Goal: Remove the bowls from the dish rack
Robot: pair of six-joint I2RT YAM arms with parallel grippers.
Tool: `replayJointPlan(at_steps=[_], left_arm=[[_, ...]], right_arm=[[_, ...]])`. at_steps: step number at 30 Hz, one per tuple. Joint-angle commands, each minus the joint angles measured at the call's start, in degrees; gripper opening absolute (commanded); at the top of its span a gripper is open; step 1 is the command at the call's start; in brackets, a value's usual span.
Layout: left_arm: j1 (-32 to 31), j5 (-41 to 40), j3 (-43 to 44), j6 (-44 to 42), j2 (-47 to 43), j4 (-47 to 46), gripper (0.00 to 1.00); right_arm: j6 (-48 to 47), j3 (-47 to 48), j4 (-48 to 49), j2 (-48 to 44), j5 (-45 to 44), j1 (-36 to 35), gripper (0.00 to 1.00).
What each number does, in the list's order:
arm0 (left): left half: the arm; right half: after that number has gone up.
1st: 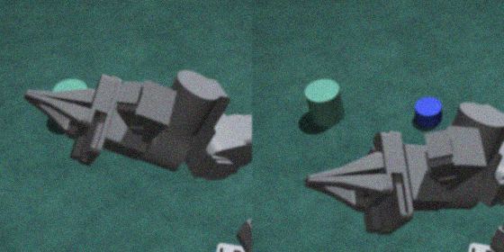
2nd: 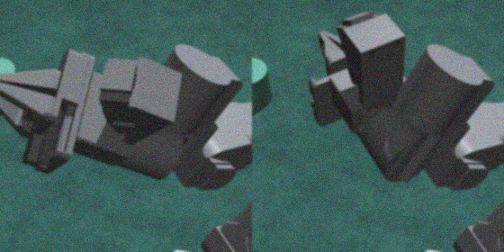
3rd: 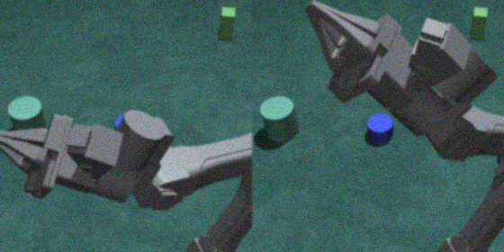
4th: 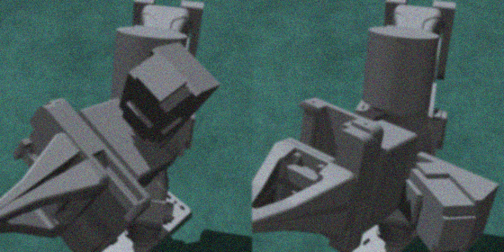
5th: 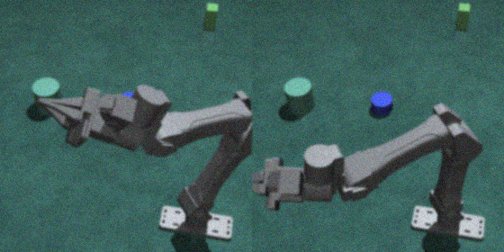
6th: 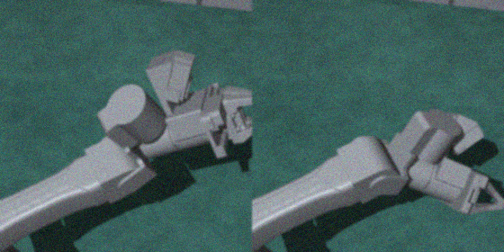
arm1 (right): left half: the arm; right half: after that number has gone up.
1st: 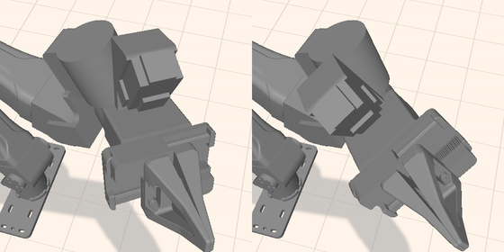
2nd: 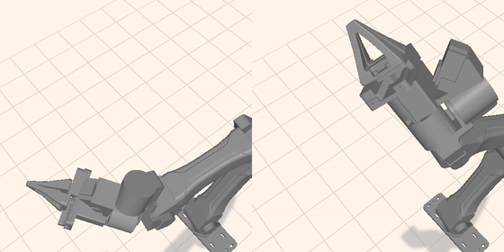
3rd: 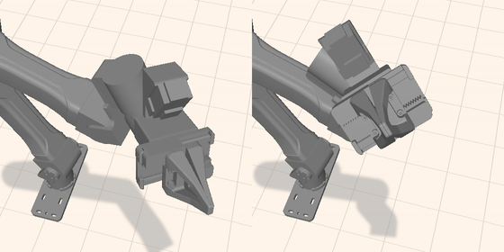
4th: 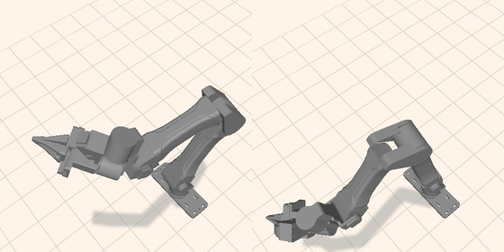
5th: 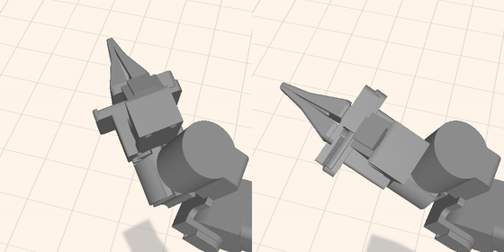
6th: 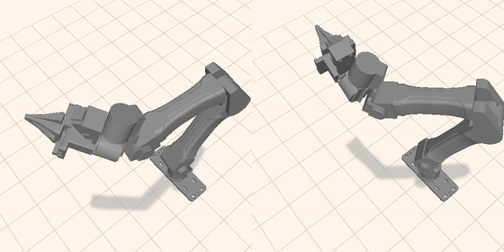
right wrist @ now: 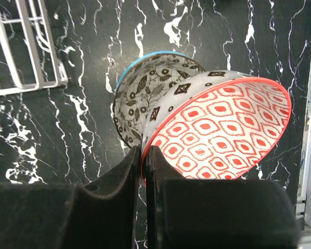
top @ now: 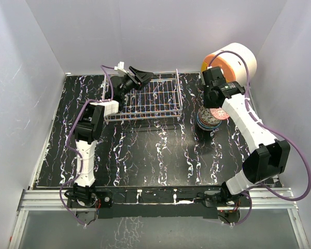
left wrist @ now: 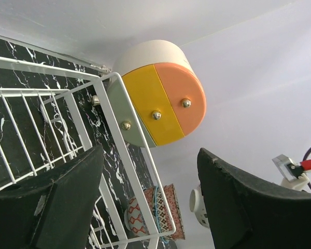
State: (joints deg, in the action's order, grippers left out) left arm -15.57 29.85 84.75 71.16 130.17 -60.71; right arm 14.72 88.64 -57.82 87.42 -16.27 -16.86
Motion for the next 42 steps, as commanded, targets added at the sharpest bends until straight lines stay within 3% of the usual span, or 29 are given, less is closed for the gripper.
replayJointPlan(at_steps=[1, 17, 42], left_arm=[[-0.32, 1.29, -0.1, 0.04, -0.83, -2.92, 0.7], [-0.77, 1.68, -0.54, 0.01, -1.1, -3.37, 0.7], [-0.83, 2.08, 0.15, 0.49, 0.09, -3.8, 0.7]], right_arm=[[-1.17, -1.0, 3.39, 0.12, -3.46, -0.01, 0.07], [-2.71, -0.12, 7.66, 7.17, -2.55, -0.01, 0.07], [-2.69, -2.36, 7.99, 6.64, 1.86, -0.01, 0.08]])
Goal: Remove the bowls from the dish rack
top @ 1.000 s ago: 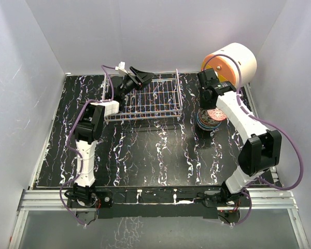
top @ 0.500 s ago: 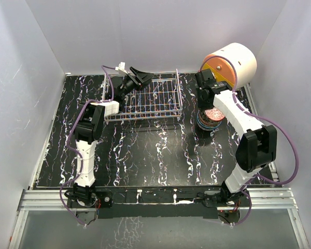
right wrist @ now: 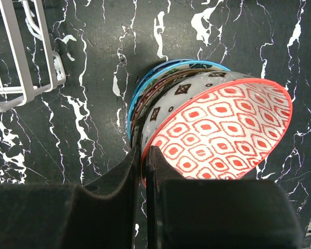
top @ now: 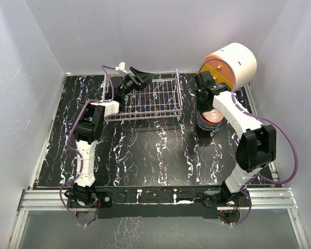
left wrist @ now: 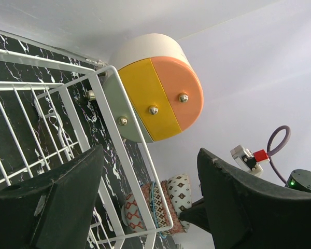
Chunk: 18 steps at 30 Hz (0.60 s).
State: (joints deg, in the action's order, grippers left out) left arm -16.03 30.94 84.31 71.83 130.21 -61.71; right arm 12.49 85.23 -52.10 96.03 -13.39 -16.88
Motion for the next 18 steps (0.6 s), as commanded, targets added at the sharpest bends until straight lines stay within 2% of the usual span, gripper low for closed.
replayJointPlan(at_steps=[1, 14, 16, 18], left_arm=[[-0.32, 0.97, 0.59, -0.2, 0.04, -2.79, 0.7], [-0.35, 0.82, -0.09, 0.14, -0.44, -3.45, 0.7], [-0.32, 0.85, -0.2, 0.15, -0.49, -3.58, 0.7], [-0.32, 0.87, -0.37, 0.23, -0.57, -3.66, 0.7]], right_arm=[[-0.61, 1.19, 2.22, -2.24, -1.08, 0.01, 0.08], [-2.3, 4.91, -2.57, -1.38, -0.84, 0.01, 0.08], [-2.3, 4.46, -2.57, -1.24, -0.74, 0.01, 0.1], [-2.3, 3.8, -2.28, -1.26, -0.4, 0.02, 0.18]])
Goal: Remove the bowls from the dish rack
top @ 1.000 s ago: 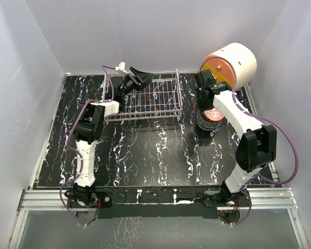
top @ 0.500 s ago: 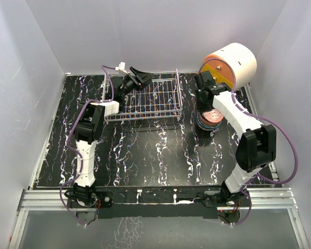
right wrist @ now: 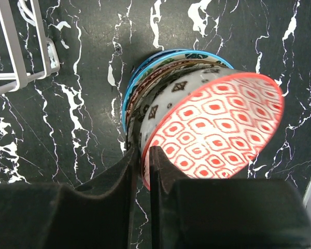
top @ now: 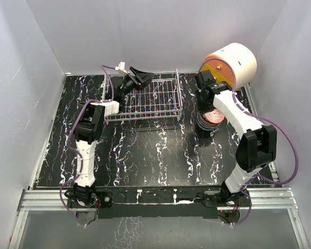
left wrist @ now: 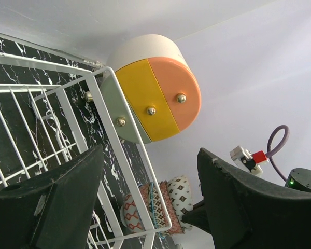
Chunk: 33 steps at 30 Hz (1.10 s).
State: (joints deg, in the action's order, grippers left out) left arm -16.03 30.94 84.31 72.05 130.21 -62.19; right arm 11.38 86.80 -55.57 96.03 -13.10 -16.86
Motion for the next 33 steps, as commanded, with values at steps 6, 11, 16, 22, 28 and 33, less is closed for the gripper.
replayJointPlan(at_steps=[6, 11, 16, 22, 28, 33], left_arm=[[-0.32, 0.85, -0.36, 0.02, -0.41, -3.24, 0.7], [-0.34, 0.85, -0.46, -0.11, -0.33, -3.24, 0.7], [-0.35, 0.81, -0.54, -0.31, -0.31, -3.15, 0.7], [-0.38, 1.14, -0.02, -2.95, -1.09, -0.42, 0.7], [-1.41, -0.86, 1.96, -17.07, -5.99, 15.19, 0.73], [-4.34, -9.02, 6.12, -36.43, -11.25, 35.02, 0.81]], right_arm=[[-1.1, 1.52, 1.67, -1.5, -0.17, -0.01, 0.35], [-0.99, 2.22, 2.74, -3.01, -1.59, -0.03, 0.37], [-0.61, 2.43, 4.22, -4.77, -2.28, -0.02, 0.34], [0.0, -0.32, 9.68, -8.03, -0.08, -0.02, 0.31], [0.48, -2.68, 17.65, -10.45, 4.71, -0.01, 0.34], [1.71, -1.7, 22.16, -8.36, 9.72, -0.03, 0.4]])
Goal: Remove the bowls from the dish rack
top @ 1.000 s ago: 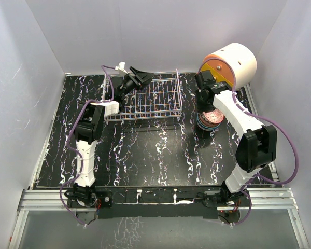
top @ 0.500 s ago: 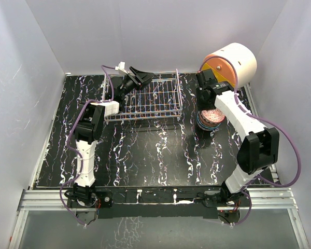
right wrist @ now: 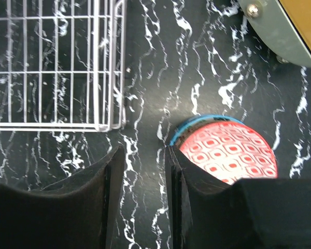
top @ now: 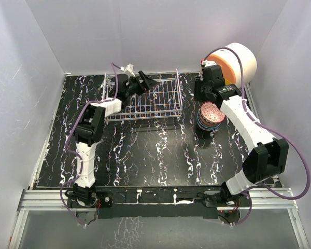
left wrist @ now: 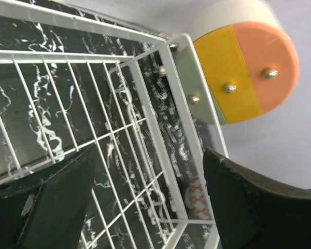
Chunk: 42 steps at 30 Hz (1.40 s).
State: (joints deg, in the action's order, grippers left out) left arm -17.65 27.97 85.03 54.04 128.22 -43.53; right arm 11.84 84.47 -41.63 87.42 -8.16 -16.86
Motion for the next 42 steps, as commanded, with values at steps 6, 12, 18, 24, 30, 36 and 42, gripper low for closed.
replayJointPlan(at_steps=[6, 12, 18, 24, 30, 36, 42], left_arm=[[-3.03, -10.01, 8.42, -25.08, -12.19, 24.24, 0.97], [-2.53, -12.75, 9.13, -27.45, -15.27, 28.36, 0.97], [-1.91, -14.64, 9.27, -28.19, -16.07, 31.01, 0.97], [-1.87, -13.23, 9.59, -27.07, -14.87, 30.3, 0.97], [-1.91, -11.3, 10.28, -25.84, -13.81, 29.58, 0.97], [-1.86, -12.26, 10.6, -26.46, -13.92, 30.5, 0.97], [-1.78, -12.91, 10.51, -27.45, -14.75, 30.7, 0.97]], right_arm=[[2.42, -0.11, 14.08, 2.64, 6.12, -0.01, 0.48], [2.65, -1.32, 16.78, 4.15, 6.09, -0.01, 0.57], [5.84, -2.32, 15.02, 3.18, -0.95, 1.5, 0.69], [10.02, -9.11, 16.14, -4.65, 1.15, 9.35, 0.7], [11.24, -16.28, 17.75, -10.01, 4.45, 16.53, 0.71], [10.46, -18.31, 19.33, -11.65, 4.44, 16.69, 0.71], [9.36, -19.37, 22.39, -12.28, 6.75, 16.69, 0.7]])
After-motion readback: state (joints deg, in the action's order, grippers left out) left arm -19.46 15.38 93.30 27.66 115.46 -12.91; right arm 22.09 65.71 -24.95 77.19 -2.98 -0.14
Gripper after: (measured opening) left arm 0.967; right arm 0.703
